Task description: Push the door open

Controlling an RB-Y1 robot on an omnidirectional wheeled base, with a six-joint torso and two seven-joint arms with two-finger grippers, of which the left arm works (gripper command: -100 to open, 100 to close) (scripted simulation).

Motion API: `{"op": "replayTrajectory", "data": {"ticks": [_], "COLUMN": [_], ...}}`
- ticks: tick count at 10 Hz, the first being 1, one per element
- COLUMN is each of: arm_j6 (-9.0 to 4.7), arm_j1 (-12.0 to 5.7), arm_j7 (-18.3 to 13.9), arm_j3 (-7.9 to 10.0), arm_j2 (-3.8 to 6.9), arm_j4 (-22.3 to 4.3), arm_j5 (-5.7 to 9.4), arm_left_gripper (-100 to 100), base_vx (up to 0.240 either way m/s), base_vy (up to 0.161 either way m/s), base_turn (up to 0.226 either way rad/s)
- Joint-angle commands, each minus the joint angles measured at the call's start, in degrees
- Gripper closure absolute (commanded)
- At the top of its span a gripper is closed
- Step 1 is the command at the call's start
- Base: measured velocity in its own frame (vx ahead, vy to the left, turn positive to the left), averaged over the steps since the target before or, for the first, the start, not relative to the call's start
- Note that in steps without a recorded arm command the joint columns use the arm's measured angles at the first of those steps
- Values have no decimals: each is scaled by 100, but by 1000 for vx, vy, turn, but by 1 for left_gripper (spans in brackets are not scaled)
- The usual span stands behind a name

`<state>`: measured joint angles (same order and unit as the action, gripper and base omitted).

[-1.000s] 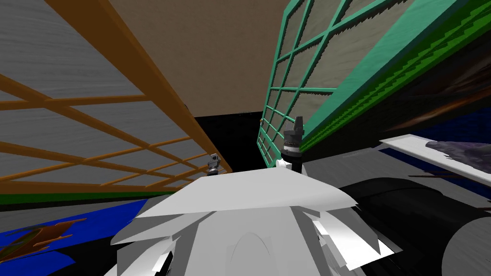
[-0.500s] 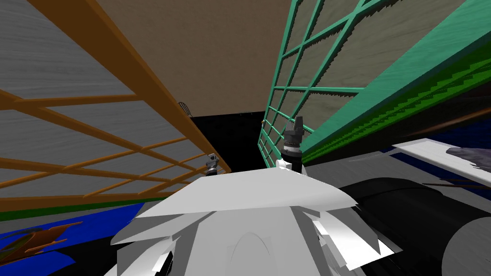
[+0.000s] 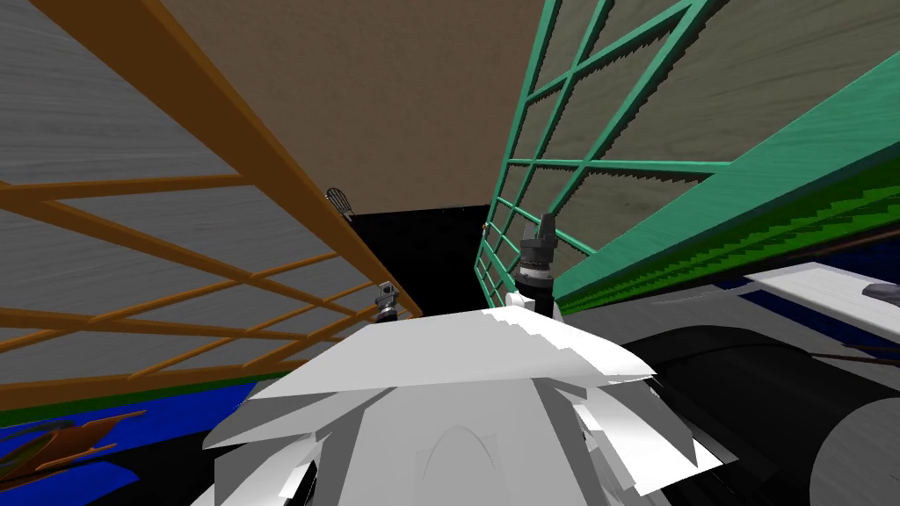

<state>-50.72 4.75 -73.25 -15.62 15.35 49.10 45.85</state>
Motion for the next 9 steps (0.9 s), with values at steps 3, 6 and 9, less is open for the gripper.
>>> {"op": "replayTrajectory", "data": {"ticks": [3, 6, 9], "arm_j6": [-38, -35, -32], "arm_j1": [-60, -110, -156], "arm_j7": [109, 187, 259], "arm_j3": [299, 488, 664], "arm_j2": [-29, -101, -167], "arm_j4": [-107, -188, -263], "arm_j5": [110, 180, 245], "arm_left_gripper": [100, 100, 100], "base_vx": [137, 148, 185], "base_vy": [-19, -11, -25], "base_turn": [45, 37, 51]}}
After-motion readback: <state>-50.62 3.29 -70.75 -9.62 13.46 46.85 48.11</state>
